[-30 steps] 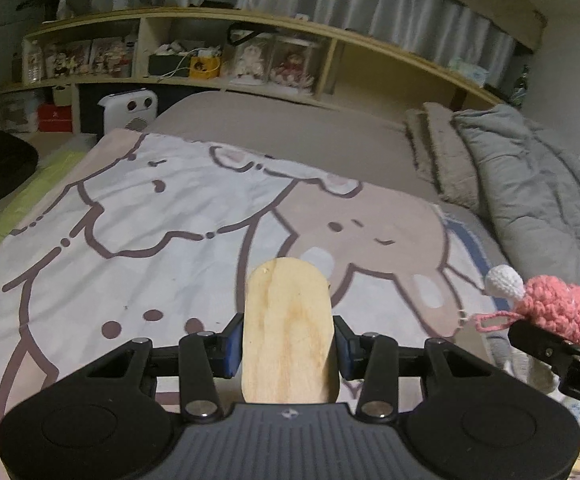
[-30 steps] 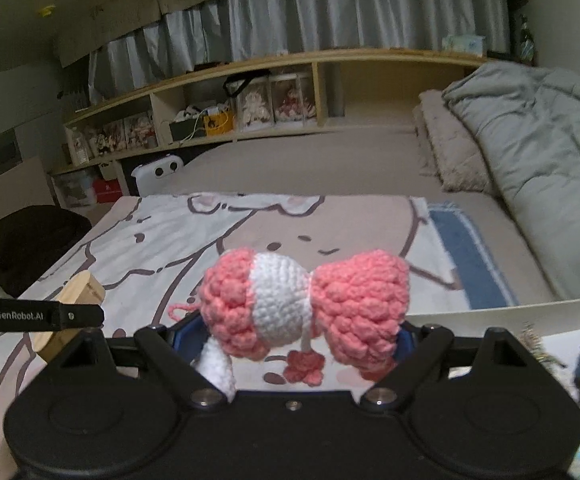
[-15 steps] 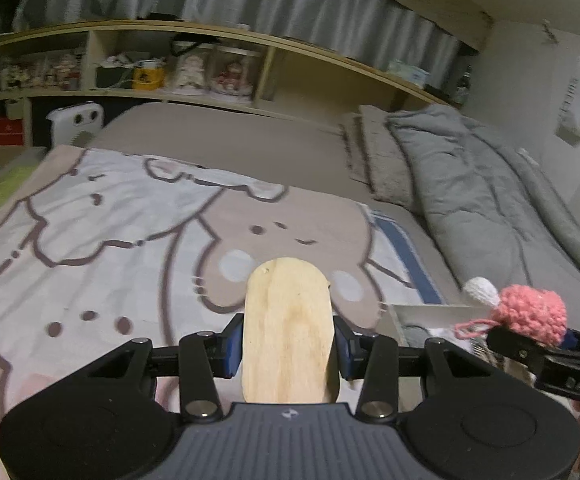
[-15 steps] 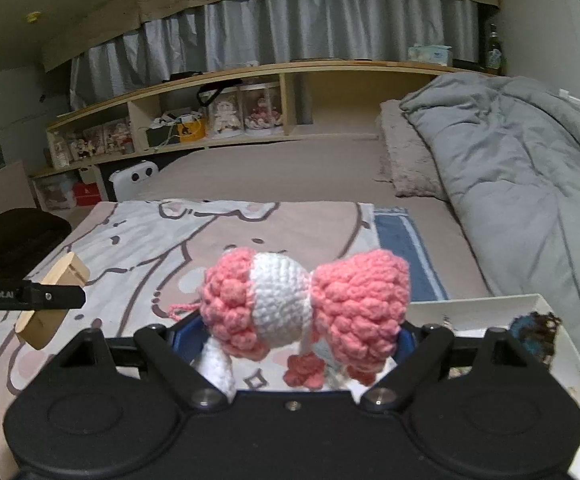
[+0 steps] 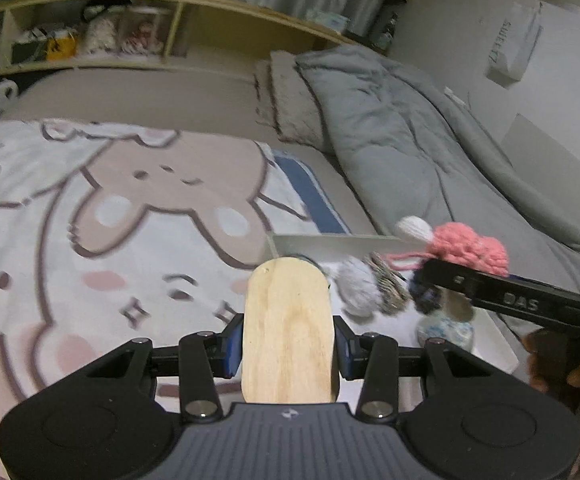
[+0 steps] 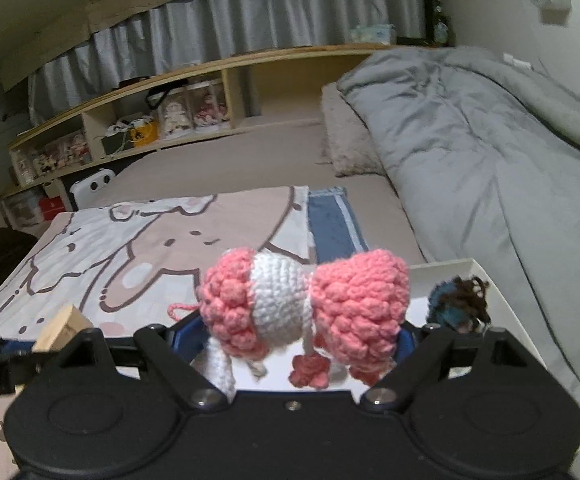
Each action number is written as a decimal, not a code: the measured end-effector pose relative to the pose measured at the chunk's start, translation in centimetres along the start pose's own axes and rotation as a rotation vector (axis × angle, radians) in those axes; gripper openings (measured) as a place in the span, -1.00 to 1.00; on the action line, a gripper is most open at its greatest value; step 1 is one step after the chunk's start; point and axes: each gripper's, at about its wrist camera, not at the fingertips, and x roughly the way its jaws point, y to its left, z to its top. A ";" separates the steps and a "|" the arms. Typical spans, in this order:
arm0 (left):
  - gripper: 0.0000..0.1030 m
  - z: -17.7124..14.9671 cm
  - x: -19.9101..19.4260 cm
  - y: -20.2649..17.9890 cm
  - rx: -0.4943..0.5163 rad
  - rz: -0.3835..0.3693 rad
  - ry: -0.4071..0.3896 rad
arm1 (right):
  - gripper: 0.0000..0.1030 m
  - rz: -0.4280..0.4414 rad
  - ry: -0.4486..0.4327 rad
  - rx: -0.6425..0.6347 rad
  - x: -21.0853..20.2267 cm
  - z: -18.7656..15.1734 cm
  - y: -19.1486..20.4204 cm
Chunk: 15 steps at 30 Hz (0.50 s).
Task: Organize objects
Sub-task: 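Lift both held items and carry them over the white tray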
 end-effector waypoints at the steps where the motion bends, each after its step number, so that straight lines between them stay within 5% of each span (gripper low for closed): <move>1: -0.13 -0.2 0.4 -0.7 0.003 -0.004 0.007 | 0.73 -0.002 0.006 -0.001 0.3 -0.2 -0.2; 15: -0.13 -4.4 5.7 -5.9 -0.062 0.022 0.081 | 0.73 0.046 0.071 0.049 2.5 -1.8 -2.7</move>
